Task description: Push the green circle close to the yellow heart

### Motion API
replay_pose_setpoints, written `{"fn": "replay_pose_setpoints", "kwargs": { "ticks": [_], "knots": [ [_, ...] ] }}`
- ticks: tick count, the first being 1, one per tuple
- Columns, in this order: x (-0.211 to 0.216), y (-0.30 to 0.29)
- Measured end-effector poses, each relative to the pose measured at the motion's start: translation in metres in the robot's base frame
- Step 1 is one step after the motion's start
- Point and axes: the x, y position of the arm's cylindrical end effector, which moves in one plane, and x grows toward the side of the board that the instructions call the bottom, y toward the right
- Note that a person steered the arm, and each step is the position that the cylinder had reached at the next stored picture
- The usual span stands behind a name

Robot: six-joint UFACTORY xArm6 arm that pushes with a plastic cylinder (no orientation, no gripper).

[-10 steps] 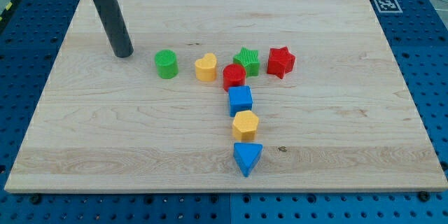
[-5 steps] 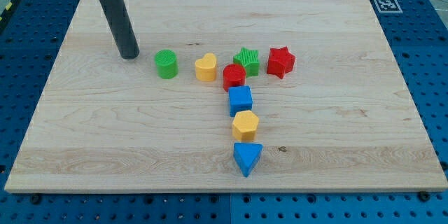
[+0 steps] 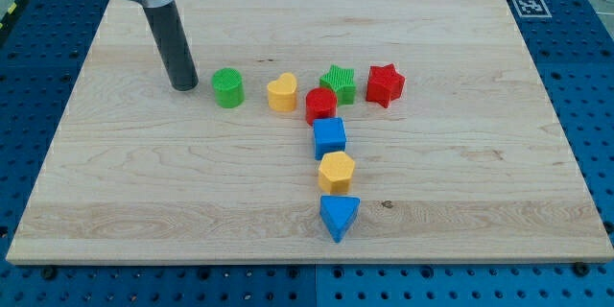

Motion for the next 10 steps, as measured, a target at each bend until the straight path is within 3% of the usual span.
{"fn": "replay_pose_setpoints", "kwargs": {
  "ticks": [10],
  "knots": [
    [-0.021,0.071]
  ]
}}
